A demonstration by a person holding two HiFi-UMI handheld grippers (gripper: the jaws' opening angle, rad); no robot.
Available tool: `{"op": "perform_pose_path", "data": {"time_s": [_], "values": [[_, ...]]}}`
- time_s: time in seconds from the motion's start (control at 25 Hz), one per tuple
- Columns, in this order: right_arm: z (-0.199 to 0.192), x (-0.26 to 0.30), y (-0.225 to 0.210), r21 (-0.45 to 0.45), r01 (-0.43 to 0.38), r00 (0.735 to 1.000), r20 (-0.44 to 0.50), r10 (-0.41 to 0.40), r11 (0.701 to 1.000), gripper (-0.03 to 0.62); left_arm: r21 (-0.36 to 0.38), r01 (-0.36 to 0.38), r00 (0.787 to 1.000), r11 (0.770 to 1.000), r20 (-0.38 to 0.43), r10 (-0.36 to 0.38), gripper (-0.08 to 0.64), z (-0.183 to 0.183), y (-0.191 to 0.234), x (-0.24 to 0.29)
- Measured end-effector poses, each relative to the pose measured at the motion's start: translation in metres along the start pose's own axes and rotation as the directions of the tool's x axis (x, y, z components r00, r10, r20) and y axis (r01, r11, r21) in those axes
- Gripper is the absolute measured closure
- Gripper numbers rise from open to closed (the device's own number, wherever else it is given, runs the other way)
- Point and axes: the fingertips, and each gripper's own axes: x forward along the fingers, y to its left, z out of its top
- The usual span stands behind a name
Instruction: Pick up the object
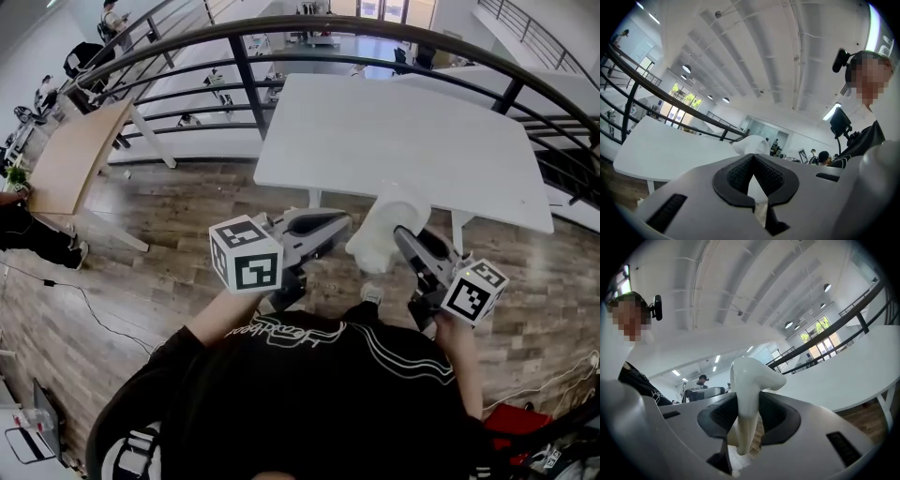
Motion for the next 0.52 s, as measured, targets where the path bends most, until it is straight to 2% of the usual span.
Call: {"op": "perform_pose_path", "data": {"time_s": [0.52], "values": [[-0.0023, 0.0023, -0.0004, 0.000, -0.003, 1.000, -0.001, 0.003, 1.000, 0.465, -0.021, 0.002, 1.000, 1.000, 0.012, -0.002, 0.554, -0.0020, 0.0071, 0.0004]]}}
